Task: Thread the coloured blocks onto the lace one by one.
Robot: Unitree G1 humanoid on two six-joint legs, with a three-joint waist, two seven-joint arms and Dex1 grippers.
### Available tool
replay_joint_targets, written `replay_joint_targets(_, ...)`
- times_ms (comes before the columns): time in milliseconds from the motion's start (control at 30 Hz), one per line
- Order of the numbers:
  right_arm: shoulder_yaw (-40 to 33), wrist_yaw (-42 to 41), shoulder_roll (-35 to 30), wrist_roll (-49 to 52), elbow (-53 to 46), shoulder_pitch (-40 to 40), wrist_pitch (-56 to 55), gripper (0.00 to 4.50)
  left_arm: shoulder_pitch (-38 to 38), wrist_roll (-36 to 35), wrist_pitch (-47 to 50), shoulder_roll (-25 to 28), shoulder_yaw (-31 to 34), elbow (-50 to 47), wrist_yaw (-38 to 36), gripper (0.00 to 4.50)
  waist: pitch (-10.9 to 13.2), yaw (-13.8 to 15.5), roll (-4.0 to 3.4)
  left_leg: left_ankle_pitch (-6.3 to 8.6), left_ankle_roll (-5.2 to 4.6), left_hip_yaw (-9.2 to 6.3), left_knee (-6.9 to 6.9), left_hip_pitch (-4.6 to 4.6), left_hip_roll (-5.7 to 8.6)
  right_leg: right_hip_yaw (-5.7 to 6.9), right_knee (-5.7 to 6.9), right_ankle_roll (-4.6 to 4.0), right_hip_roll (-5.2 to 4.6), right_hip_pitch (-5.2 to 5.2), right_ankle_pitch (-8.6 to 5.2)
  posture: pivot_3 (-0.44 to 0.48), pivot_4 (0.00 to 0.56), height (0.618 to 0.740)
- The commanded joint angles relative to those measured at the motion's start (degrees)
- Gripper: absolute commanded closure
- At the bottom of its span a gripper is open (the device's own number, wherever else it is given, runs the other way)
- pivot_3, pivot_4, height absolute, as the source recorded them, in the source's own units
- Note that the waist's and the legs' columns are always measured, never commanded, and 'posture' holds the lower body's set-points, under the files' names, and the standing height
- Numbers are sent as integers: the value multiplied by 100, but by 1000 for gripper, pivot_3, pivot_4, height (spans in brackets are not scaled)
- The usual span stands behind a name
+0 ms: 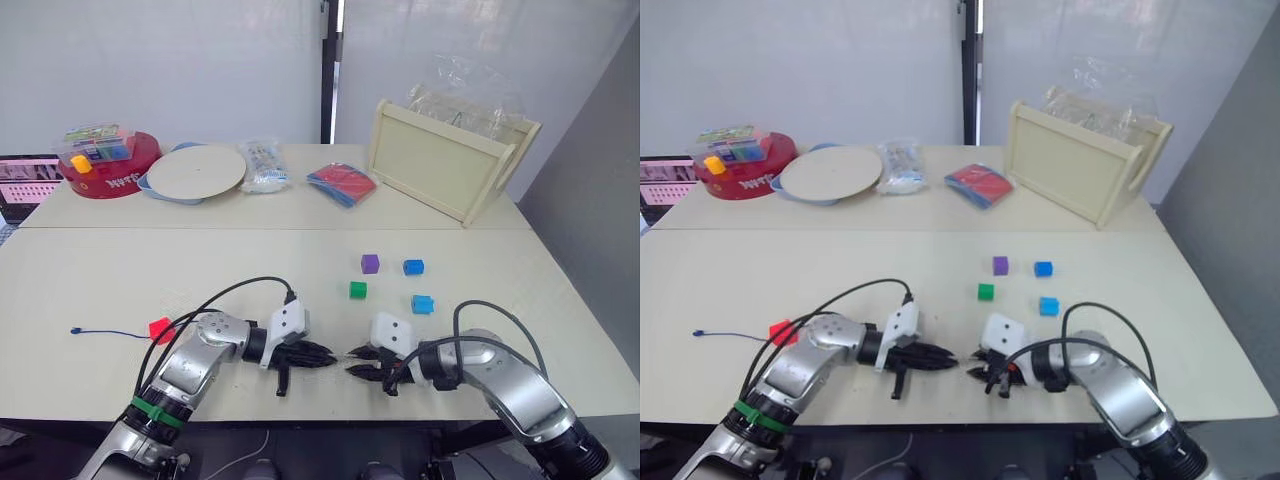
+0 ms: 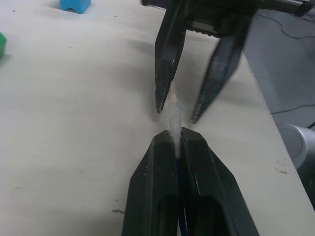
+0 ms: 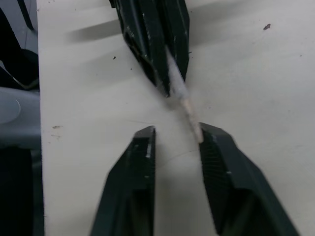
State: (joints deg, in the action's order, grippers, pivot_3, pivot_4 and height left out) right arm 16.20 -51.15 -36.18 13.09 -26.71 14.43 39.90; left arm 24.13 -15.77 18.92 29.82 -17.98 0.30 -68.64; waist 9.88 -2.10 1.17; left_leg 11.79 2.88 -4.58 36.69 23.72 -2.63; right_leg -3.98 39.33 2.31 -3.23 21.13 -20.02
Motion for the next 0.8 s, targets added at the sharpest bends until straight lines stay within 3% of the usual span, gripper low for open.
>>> replay_joint_targets(33,-1304,848,345,451,-865,-833,569,1891,-97,-46,-57,127,131,-235,-45,4500,0,42,0,0,0,0,0,0,0,0,0,0,0,0,0,0,150,740)
replay_joint_targets(167,-2143,1745,1044,607,-1454,-1754,809,544,-161,-74,-47,191,168,-276,-52,4500,-1,111,0,0,0,1,1,3,4,-2,-3,1,-5,0,0,0,150,740)
replay_joint_targets(267,-2400,2498,1737,543,-1704,-2232,740,544,-183,-85,-59,227,194,-257,-74,4500,-2,80,-3,0,0,1,0,-4,3,-3,6,1,-3,0,0,0,150,740)
replay_joint_targets(400,-2155,3633,2395,-123,-1614,-2401,405,544,-203,-75,-55,241,189,-263,-88,4500,-3,62,-4,0,0,2,-1,-9,3,-5,11,1,-2,0,0,0,150,740)
replay_joint_targets(567,-1803,4868,2976,-1054,-789,-1897,-196,544,-171,-51,-60,236,172,-240,-90,4500,-4,19,-6,0,0,1,-2,-11,2,-5,12,1,-1,1,0,0,150,740)
replay_joint_targets(800,-1868,5345,3311,-1304,547,-975,-833,544,-146,-31,-80,249,187,-184,-100,4500,-4,-31,-7,-1,2,2,-5,-10,3,-5,13,1,-3,2,0,0,150,740)
